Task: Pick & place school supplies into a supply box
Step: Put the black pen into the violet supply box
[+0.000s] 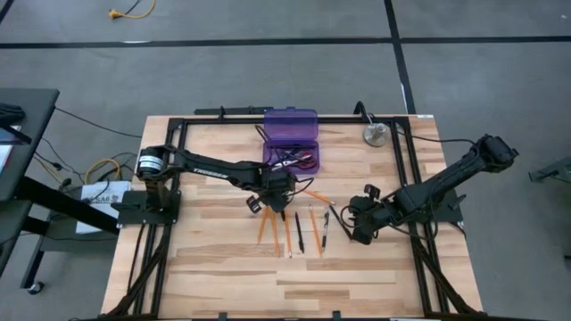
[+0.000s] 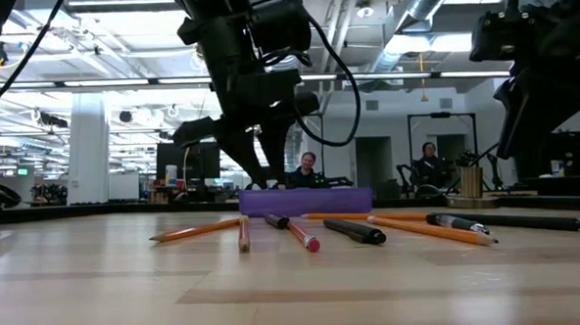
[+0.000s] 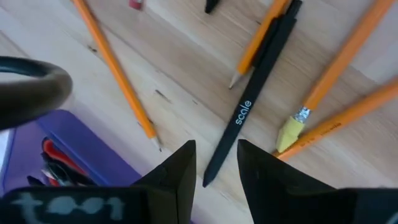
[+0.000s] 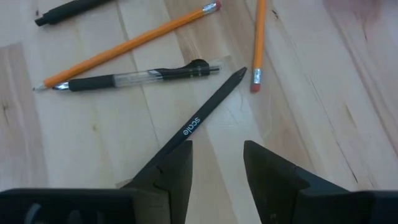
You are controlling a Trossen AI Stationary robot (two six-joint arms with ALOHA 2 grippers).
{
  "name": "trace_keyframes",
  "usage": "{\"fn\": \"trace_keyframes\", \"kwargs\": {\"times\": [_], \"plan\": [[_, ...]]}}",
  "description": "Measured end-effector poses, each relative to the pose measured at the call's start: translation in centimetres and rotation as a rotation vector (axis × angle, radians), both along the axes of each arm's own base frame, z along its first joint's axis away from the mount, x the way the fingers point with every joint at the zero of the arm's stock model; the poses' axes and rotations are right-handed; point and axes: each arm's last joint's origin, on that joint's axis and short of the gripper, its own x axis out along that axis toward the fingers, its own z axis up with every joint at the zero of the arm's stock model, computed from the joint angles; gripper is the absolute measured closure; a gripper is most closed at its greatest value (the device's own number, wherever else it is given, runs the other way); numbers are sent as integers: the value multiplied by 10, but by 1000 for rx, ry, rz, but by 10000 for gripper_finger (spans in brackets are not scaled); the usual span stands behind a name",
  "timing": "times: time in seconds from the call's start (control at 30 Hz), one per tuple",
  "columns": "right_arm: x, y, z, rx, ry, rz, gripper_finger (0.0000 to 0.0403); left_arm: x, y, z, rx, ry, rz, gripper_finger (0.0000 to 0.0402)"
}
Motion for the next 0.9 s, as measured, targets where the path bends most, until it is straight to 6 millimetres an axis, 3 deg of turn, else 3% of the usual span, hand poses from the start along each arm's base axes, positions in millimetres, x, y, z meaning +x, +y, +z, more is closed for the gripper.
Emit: {"fn": "trace_keyframes", "kwargs": {"times": [0.9], "plan": [[1,0,0,7,-6,1,269,7,-4,-29,23,70,-65,295]]}}
